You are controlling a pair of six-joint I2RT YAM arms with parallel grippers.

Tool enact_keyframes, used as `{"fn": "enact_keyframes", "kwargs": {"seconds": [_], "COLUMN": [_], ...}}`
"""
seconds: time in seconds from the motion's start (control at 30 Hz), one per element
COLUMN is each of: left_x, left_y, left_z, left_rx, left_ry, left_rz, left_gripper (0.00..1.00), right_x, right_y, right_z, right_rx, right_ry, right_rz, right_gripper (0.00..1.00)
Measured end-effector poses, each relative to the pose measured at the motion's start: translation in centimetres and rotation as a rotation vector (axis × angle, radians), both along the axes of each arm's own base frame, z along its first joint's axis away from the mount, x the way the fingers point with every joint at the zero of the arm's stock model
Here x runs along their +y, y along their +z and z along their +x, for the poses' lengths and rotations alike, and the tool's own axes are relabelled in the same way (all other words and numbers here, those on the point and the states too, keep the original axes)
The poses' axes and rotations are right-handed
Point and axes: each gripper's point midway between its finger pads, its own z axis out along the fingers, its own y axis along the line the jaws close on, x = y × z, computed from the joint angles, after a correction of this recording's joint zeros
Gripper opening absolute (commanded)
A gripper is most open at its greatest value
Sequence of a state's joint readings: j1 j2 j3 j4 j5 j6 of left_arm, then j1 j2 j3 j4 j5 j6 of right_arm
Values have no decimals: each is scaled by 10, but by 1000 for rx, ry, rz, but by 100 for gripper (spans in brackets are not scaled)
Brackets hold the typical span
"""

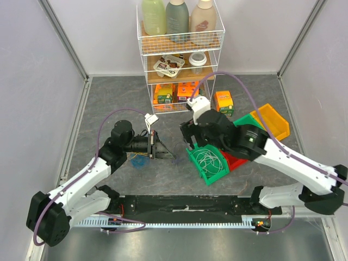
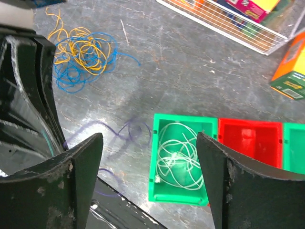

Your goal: Untangle the cables

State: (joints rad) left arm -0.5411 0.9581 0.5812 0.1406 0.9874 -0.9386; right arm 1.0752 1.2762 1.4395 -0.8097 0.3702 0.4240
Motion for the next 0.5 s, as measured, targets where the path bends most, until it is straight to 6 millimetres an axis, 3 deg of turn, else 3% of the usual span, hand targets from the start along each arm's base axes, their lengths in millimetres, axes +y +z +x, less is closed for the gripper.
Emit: {"fn": "enact_keyframes", "kwargs": {"seconds": [0.1, 0.23, 0.37, 0.5], "left_x": [0, 2, 5, 9], "left_y": [-2, -16, -32, -61], "left_z": [2, 11, 20, 23], "left_rx": [14, 51, 77, 129], "left_ry": [18, 81, 135, 174], "left_rz": [13, 94, 167, 238], "left_gripper": [2, 2, 2, 2], "right_x": [-21, -40, -35, -21], "right_y": [7, -6, -51, -102], "right_z": [-7, -17, -29, -45], "right_rx": [-28, -15, 69, 194], "right_ry": [-12, -27, -9, 44], "right_rz": [11, 18, 38, 25], "right_gripper": [89, 89, 89, 86]}}
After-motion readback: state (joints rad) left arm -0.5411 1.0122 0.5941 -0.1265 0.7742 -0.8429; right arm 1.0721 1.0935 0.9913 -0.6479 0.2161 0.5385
